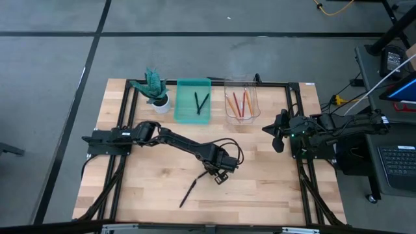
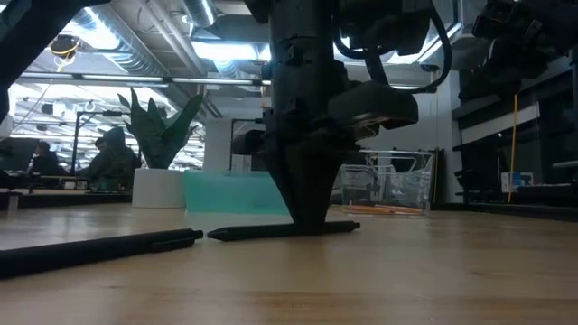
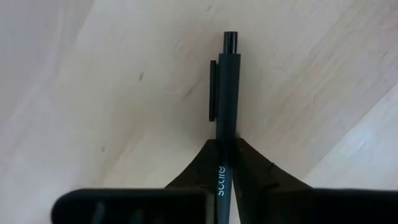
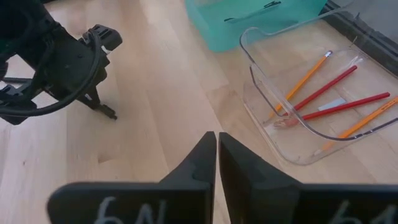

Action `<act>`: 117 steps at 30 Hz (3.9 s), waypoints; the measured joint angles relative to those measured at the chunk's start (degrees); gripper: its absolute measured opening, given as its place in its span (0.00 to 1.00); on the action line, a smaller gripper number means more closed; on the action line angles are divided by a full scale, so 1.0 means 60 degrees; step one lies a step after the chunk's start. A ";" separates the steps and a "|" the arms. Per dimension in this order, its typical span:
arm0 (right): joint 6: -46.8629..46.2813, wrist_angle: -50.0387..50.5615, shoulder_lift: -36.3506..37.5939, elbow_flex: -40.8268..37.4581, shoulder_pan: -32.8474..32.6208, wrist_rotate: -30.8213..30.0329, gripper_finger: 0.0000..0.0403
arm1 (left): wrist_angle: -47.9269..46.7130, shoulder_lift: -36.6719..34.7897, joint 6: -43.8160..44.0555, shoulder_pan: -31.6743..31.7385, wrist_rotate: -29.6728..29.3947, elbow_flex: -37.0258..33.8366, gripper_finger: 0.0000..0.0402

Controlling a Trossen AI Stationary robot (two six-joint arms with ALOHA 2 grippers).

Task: Sort pens & pencils
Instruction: Put the black pen into the green bin

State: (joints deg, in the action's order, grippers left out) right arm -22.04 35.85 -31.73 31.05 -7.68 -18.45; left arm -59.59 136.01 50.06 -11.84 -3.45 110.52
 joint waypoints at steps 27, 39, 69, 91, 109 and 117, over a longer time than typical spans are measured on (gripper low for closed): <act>0.0017 -0.0086 0.0000 0.0000 0.0039 -0.0011 0.05 | -0.5123 -0.2381 -0.2961 0.1831 -0.2890 0.3738 0.04; 0.0284 -0.0391 0.0000 0.0000 0.0055 -0.0008 0.05 | -0.5051 -0.3571 -0.4083 0.4833 -0.2949 0.3752 0.04; 0.0477 -0.0389 0.0000 0.0000 0.0051 -0.0008 0.05 | -0.0666 -0.3480 -0.2436 0.8253 -0.0012 -0.0301 0.04; 0.0474 -0.0389 0.0000 0.0000 0.0051 -0.0008 0.05 | 0.0768 -0.3480 -0.3704 0.7833 0.0787 -0.2764 0.04; 0.0470 -0.0393 -0.0004 0.0000 0.0051 -0.0005 0.05 | 0.2083 -0.3480 -0.3685 0.7592 0.0714 -0.3501 0.13; 0.0470 -0.0389 -0.0004 0.0000 0.0051 -0.0001 0.05 | 0.2113 -0.3480 -0.3686 0.7592 0.0401 -0.3501 0.23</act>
State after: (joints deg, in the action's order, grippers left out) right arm -19.22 33.52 -31.75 31.05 -7.38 -18.46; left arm -46.91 115.13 27.94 33.71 -1.04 89.52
